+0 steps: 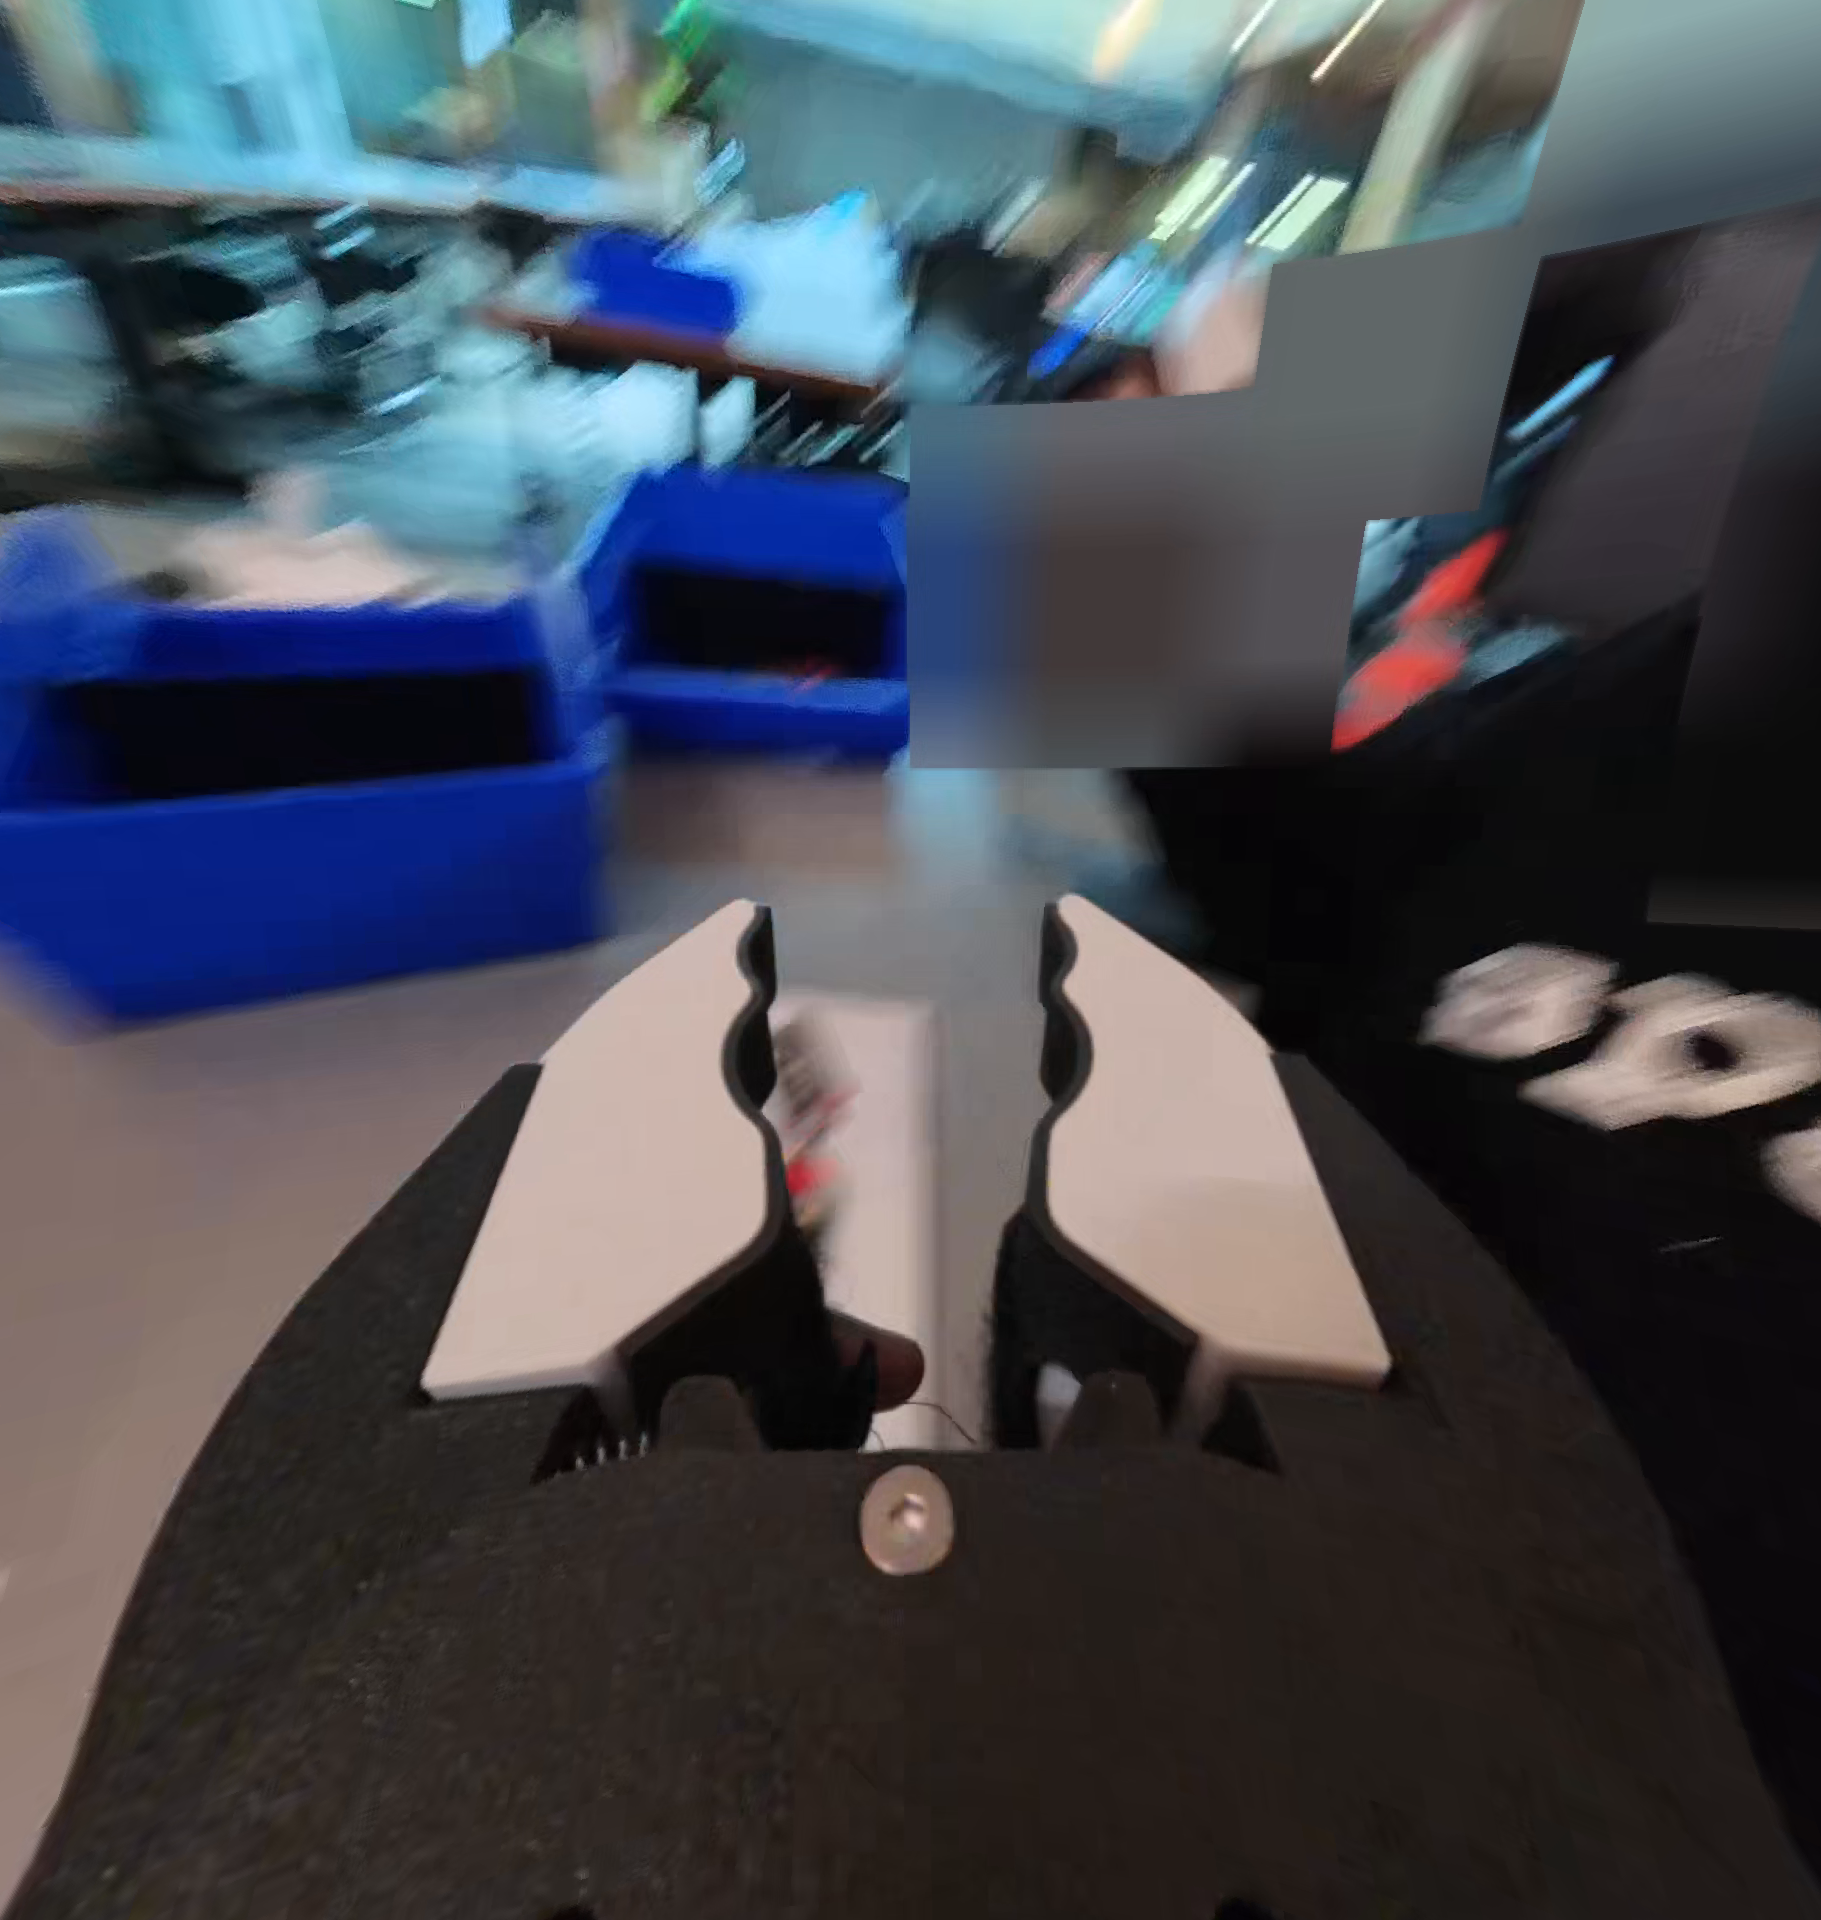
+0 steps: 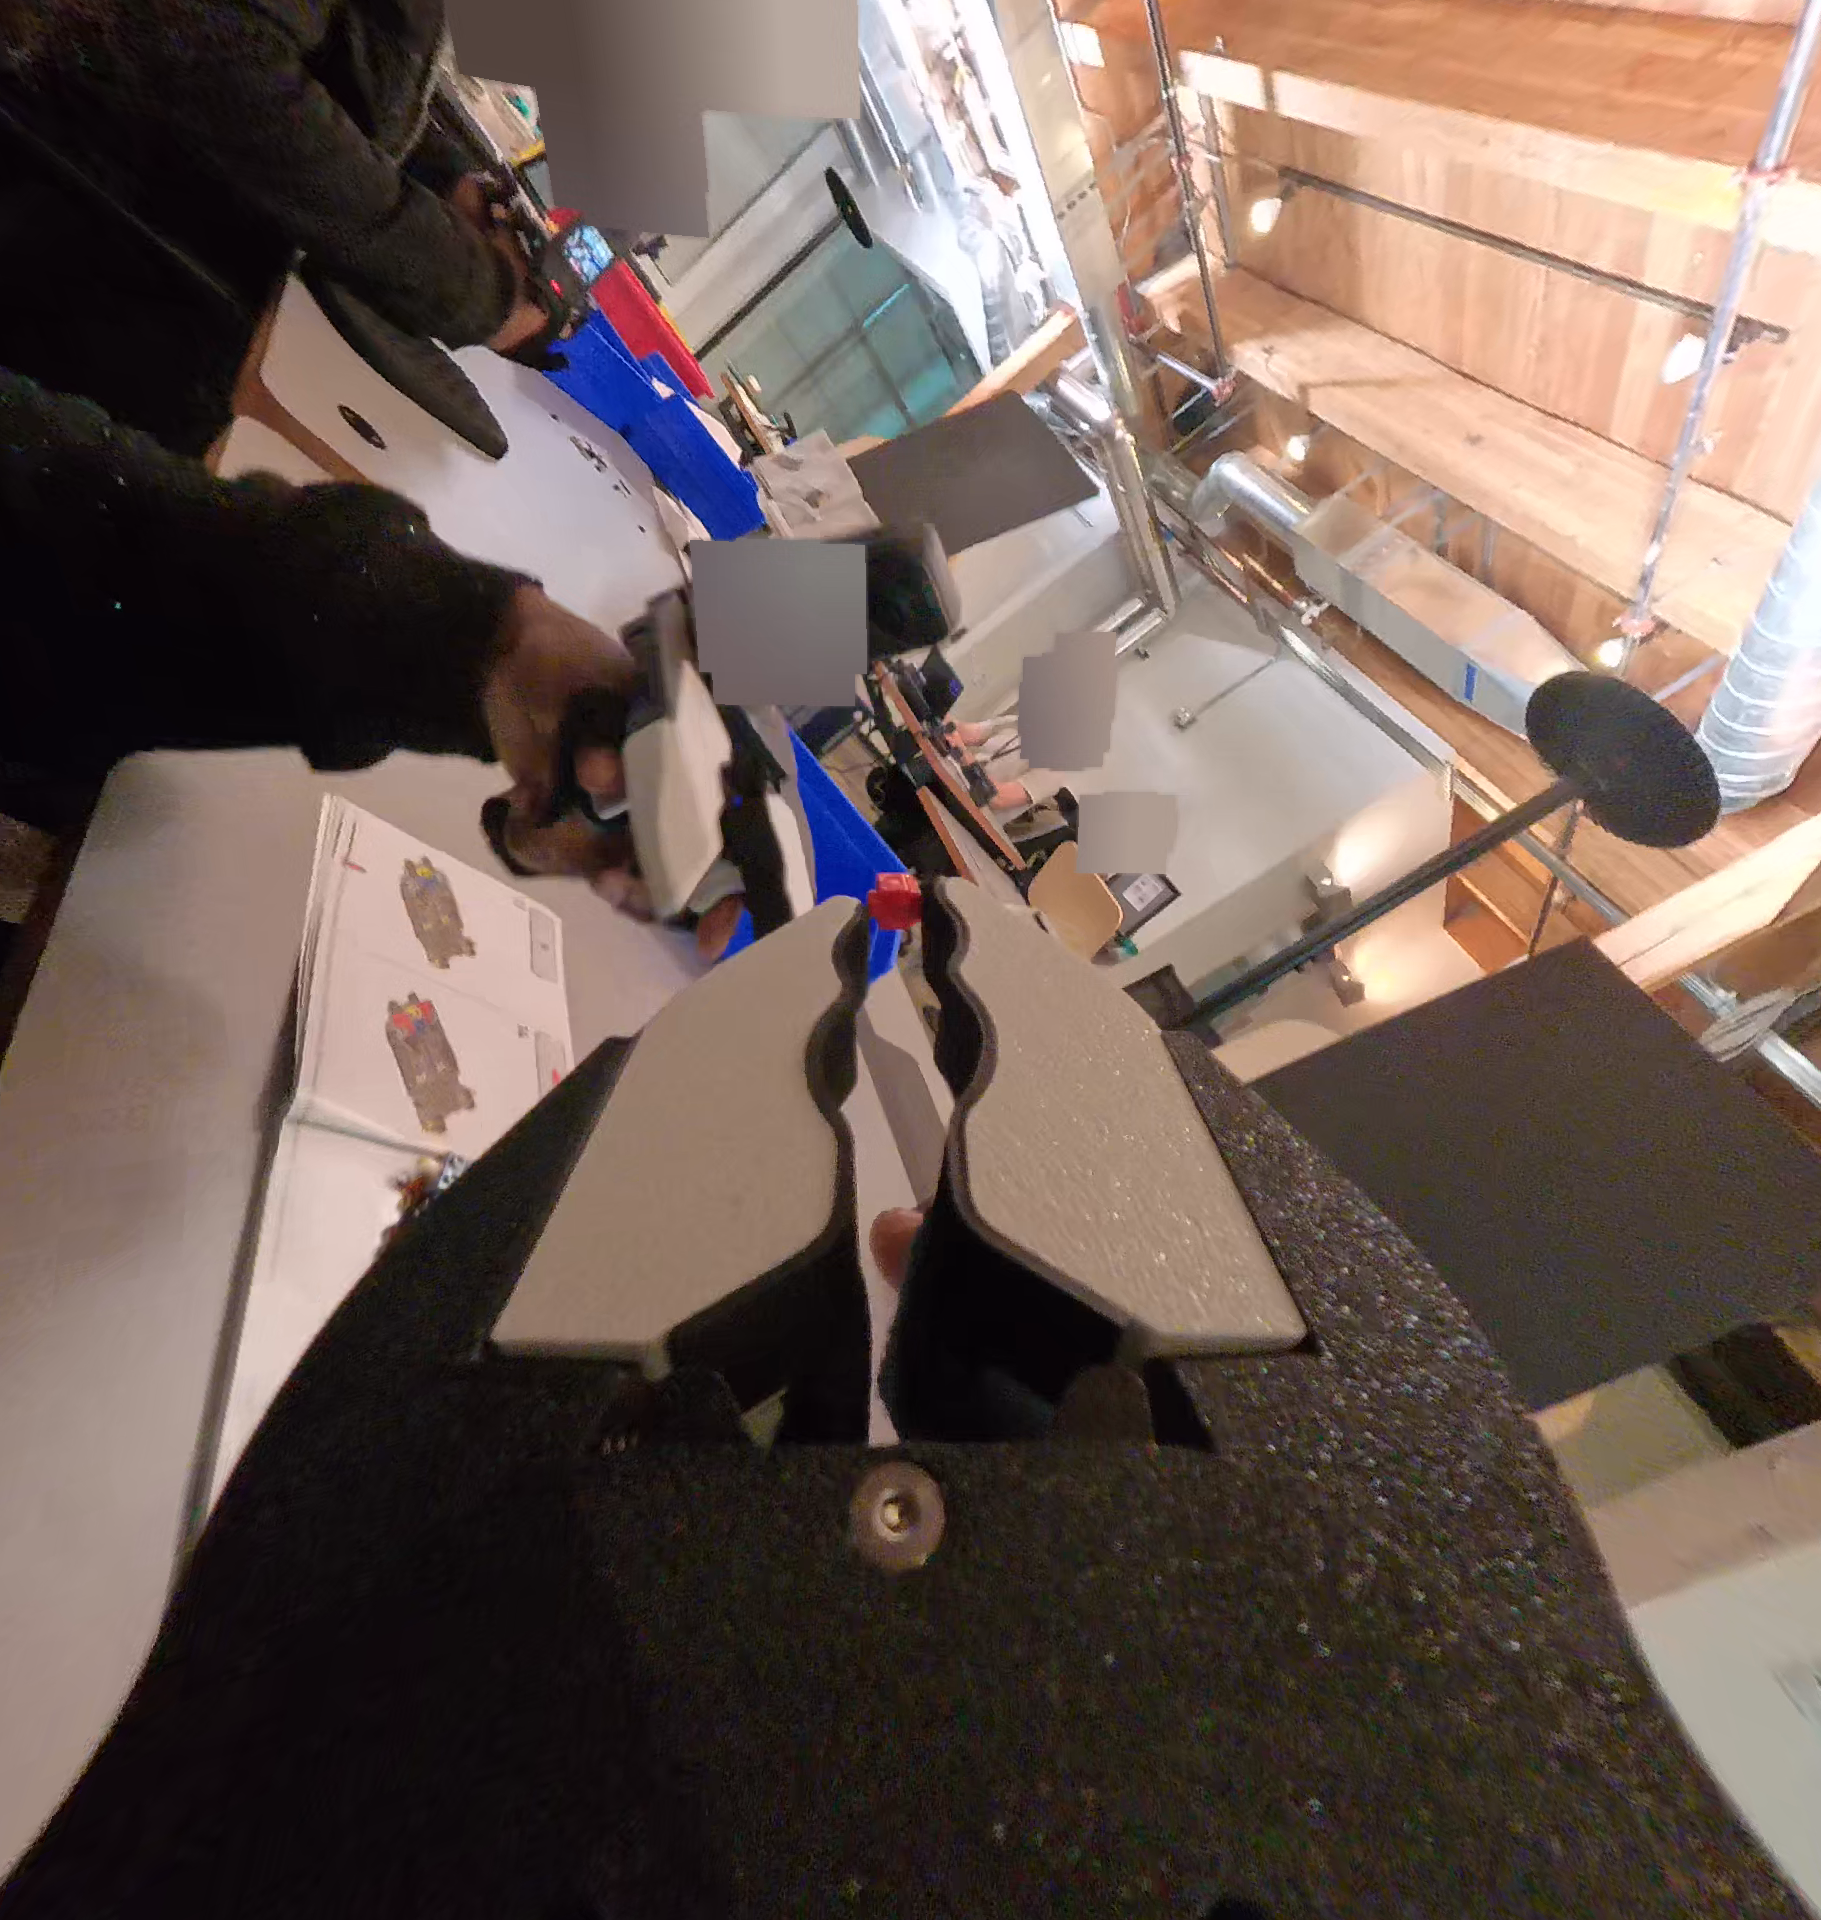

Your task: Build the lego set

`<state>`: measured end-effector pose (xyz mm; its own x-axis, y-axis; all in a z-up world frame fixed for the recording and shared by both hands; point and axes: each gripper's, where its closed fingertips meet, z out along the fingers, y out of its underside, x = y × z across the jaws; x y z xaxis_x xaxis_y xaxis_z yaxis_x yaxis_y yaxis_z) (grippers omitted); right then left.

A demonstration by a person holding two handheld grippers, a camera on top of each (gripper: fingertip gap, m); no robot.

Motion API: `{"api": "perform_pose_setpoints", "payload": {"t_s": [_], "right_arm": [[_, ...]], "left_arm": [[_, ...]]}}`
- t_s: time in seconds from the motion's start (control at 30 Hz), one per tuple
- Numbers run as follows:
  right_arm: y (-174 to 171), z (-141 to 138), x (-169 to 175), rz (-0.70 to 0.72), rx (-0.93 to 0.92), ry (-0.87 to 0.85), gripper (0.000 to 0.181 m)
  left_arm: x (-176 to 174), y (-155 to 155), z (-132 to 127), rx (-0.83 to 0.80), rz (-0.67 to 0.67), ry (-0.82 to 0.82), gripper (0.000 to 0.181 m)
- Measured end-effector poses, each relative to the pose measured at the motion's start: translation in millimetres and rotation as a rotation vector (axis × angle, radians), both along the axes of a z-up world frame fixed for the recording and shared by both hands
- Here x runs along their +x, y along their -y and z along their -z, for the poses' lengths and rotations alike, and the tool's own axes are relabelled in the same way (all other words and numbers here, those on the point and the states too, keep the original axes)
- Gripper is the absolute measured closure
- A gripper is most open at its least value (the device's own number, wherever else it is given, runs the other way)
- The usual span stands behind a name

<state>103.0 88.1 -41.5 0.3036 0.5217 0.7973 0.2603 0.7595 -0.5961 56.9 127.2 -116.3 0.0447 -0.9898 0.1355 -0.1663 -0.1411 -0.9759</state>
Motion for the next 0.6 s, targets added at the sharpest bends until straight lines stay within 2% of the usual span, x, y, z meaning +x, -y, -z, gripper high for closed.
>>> {"api": "perform_pose_setpoints", "payload": {"t_s": [0.03, 0.1, 0.2, 0.27, 0.37, 0.6], "right_arm": [[-3.9, 3.3, 5.7, -0.004, -0.027, 0.006, 0.172], [-11.4, 16.1, 15.1, -0.014, -0.093, 0.026, 0.172], [-22.0, 38.7, 28.8, -0.002, -0.17, 0.054, 0.171], [-24.6, 48.1, 35.9, -0.005, -0.217, 0.038, 0.171], [-23.5, 53.9, 41.9, -0.02, -0.257, -0.01, 0.171], [-22.4, 53.2, 45.5, -0.028, -0.268, -0.023, 0.171]], "left_arm": [[-7.9, -15.2, 19.4, 0.091, -0.093, -0.14, 0.131], [-16.2, -31.0, 59.1, 0.167, -0.158, -0.389, 0.129], [-4.6, -25.3, 110.6, 0.167, -0.039, -0.599, 0.134], [-3.0, -30.4, 138.4, 0.241, 0.013, -0.756, 0.128], [0.6, -36.9, 154.9, 0.303, 0.096, -0.89, 0.117], [7.3, -42.0, 167.0, 0.269, 0.25, -0.981, 0.113]]}}
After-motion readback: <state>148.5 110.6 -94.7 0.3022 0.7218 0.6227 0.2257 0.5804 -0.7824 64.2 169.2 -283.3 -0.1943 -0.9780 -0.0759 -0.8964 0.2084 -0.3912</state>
